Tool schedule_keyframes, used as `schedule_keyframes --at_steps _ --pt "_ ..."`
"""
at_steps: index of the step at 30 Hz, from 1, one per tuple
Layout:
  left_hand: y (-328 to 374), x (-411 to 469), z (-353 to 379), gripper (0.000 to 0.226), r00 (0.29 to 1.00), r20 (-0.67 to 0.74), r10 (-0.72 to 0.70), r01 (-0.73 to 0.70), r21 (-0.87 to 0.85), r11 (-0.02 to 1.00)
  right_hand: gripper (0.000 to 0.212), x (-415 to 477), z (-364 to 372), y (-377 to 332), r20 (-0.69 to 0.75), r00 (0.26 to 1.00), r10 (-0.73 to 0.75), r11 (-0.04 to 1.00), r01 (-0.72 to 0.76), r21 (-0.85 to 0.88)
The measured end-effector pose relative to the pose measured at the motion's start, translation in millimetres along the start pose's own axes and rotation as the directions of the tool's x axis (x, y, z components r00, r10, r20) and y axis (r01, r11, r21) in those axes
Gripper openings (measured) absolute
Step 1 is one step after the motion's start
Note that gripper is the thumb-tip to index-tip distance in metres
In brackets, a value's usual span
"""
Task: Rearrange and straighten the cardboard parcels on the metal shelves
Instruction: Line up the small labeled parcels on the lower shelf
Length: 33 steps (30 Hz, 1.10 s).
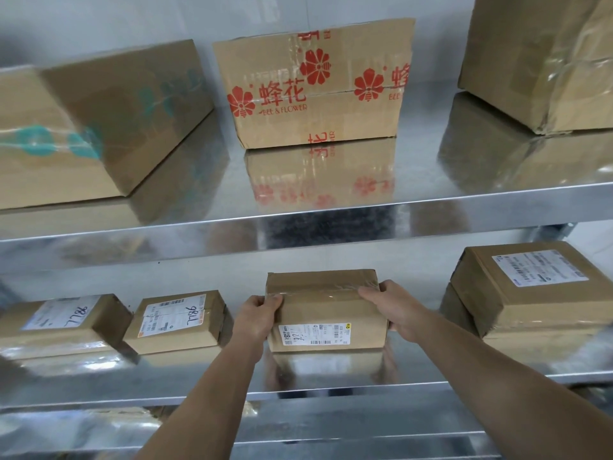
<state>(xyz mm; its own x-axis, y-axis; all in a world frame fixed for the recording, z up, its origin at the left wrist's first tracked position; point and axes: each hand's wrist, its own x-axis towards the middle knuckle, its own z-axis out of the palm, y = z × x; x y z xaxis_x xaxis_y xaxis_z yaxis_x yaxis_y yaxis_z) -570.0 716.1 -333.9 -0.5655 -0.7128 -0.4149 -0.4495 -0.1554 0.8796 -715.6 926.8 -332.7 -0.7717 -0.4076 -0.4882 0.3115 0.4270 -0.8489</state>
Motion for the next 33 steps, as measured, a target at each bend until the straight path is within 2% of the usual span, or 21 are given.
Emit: schedule_keyframes --at_steps 16,22,29,33 --pt "-7 9 10 0.018 0.993 -0.107 0.049 -0.028 0.186 0.982 0.022 12 5 8 -0.117 0.992 -0.052 0.989 0.035 -0.145" --pt "-8 12 13 0.016 0.990 -0.134 0.045 -0.013 0.224 0.974 0.026 14 7 8 -0.131 0.989 -0.065 0.976 0.036 -0.212" --pt "-3 10 12 0.017 0.992 -0.120 0.043 -0.014 0.232 0.973 0.025 13 5 6 -0.120 0.991 -0.052 0.977 0.025 -0.212" --pt "-3 6 8 0.018 0.996 -0.085 0.025 -0.011 0.165 0.986 0.025 11 2 6 -0.104 0.994 -0.035 0.986 0.017 -0.166"
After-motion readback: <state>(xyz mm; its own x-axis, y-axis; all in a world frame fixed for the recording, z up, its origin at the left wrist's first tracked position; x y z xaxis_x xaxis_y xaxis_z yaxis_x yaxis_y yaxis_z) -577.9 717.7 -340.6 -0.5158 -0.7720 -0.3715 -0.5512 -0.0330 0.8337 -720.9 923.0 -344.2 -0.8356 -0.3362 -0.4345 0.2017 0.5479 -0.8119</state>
